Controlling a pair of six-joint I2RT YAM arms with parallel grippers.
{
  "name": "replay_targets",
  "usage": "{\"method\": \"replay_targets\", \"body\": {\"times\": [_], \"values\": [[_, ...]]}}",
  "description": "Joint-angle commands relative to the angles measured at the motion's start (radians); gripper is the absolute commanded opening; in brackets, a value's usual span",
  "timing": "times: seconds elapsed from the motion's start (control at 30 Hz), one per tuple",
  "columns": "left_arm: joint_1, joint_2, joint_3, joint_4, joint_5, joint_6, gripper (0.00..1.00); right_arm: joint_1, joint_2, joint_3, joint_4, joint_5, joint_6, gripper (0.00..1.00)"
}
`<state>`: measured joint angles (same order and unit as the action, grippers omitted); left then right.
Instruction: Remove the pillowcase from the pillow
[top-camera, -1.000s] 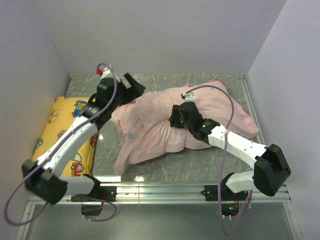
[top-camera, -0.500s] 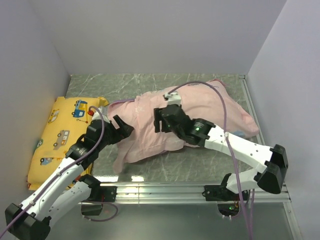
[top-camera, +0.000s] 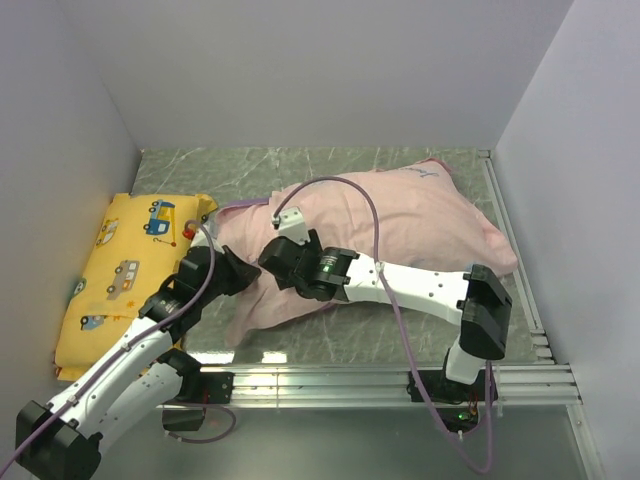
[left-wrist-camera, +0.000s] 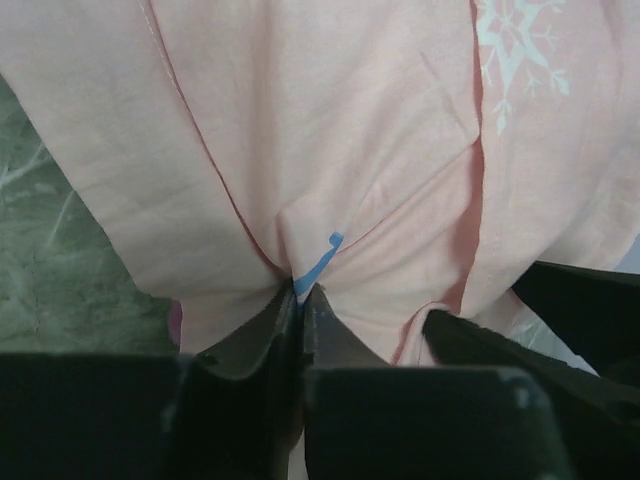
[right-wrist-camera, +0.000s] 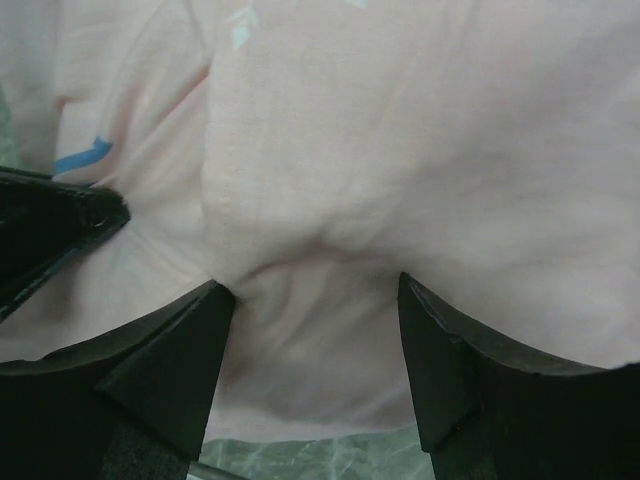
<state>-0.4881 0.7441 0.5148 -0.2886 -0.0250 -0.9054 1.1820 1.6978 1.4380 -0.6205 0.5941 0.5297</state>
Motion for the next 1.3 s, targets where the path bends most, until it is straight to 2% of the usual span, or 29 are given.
{"method": "replay_targets", "body": {"times": [0.0, 0.03, 0.07, 0.13, 0.17, 0.27, 0.3, 0.4, 0.47, 0.5, 0.53, 0.63, 0.77, 0.83, 0.9, 0.93, 0.97, 1.03, 1.07, 1.13, 1.17, 1.23, 1.27], "values": [[-0.004, 0.000, 0.011, 0.002, -0.035, 0.010, 0.04, -0.015, -0.058, -0.002, -0.073, 0.148, 0.061, 0.67], [-0.004, 0.004, 0.017, -0.009, -0.045, 0.020, 0.00, -0.021, -0.076, -0.034, -0.077, 0.160, 0.065, 0.62], [-0.004, 0.011, 0.031, -0.023, -0.077, 0.022, 0.00, -0.039, -0.116, -0.053, -0.081, 0.179, 0.073, 0.51], [-0.004, 0.018, 0.050, -0.067, -0.110, 0.026, 0.00, -0.061, -0.160, -0.115, -0.084, 0.187, 0.090, 0.40], [-0.004, 0.018, 0.062, -0.078, -0.122, 0.028, 0.01, -0.073, -0.205, -0.137, -0.079, 0.187, 0.095, 0.30], [-0.001, 0.000, 0.077, -0.101, -0.156, 0.025, 0.01, -0.146, -0.285, -0.240, -0.058, 0.165, 0.099, 0.17], [0.012, -0.008, 0.093, -0.122, -0.192, 0.023, 0.00, -0.209, -0.337, -0.308, -0.042, 0.145, 0.102, 0.08], [0.038, -0.003, 0.116, -0.145, -0.216, 0.031, 0.00, -0.267, -0.372, -0.371, -0.039, 0.150, 0.115, 0.04], [0.121, 0.008, 0.119, -0.130, -0.179, 0.046, 0.00, -0.298, -0.421, -0.413, -0.016, 0.124, 0.116, 0.02], [0.158, 0.015, 0.114, -0.118, -0.118, 0.059, 0.00, -0.315, -0.434, -0.448, -0.002, 0.113, 0.118, 0.02], [0.236, 0.040, 0.111, -0.086, -0.086, 0.065, 0.00, -0.318, -0.441, -0.462, 0.007, 0.108, 0.119, 0.02], [0.327, 0.113, 0.088, 0.004, -0.007, 0.076, 0.00, -0.320, -0.420, -0.502, 0.062, 0.069, 0.138, 0.00], [0.326, 0.262, 0.089, 0.152, 0.143, 0.125, 0.00, -0.283, -0.365, -0.557, 0.243, -0.147, 0.118, 0.00], [0.318, 0.330, 0.142, 0.160, 0.189, 0.143, 0.00, -0.251, -0.304, -0.561, 0.312, -0.216, 0.119, 0.00], [0.278, 0.333, 0.197, 0.132, 0.168, 0.151, 0.01, -0.237, -0.241, -0.538, 0.327, -0.226, 0.124, 0.00], [0.258, 0.328, 0.220, 0.115, 0.121, 0.158, 0.06, -0.231, -0.227, -0.531, 0.340, -0.231, 0.128, 0.00], [0.238, 0.321, 0.244, 0.088, 0.082, 0.169, 0.15, -0.228, -0.219, -0.525, 0.347, -0.237, 0.131, 0.00], [0.178, 0.302, 0.326, -0.009, -0.014, 0.207, 0.23, -0.229, -0.222, -0.528, 0.378, -0.261, 0.135, 0.00], [0.163, 0.295, 0.350, -0.039, -0.039, 0.220, 0.37, -0.228, -0.227, -0.530, 0.387, -0.266, 0.136, 0.00], [0.119, 0.276, 0.410, -0.125, -0.090, 0.247, 0.45, -0.228, -0.234, -0.527, 0.398, -0.274, 0.141, 0.00], [0.103, 0.268, 0.424, -0.145, -0.131, 0.255, 0.55, -0.228, -0.236, -0.519, 0.400, -0.280, 0.139, 0.00], [0.053, 0.253, 0.456, -0.205, -0.179, 0.269, 0.62, -0.228, -0.239, -0.510, 0.398, -0.283, 0.144, 0.00], [0.033, 0.248, 0.464, -0.225, -0.200, 0.270, 0.70, -0.229, -0.240, -0.504, 0.398, -0.283, 0.144, 0.00]]}}
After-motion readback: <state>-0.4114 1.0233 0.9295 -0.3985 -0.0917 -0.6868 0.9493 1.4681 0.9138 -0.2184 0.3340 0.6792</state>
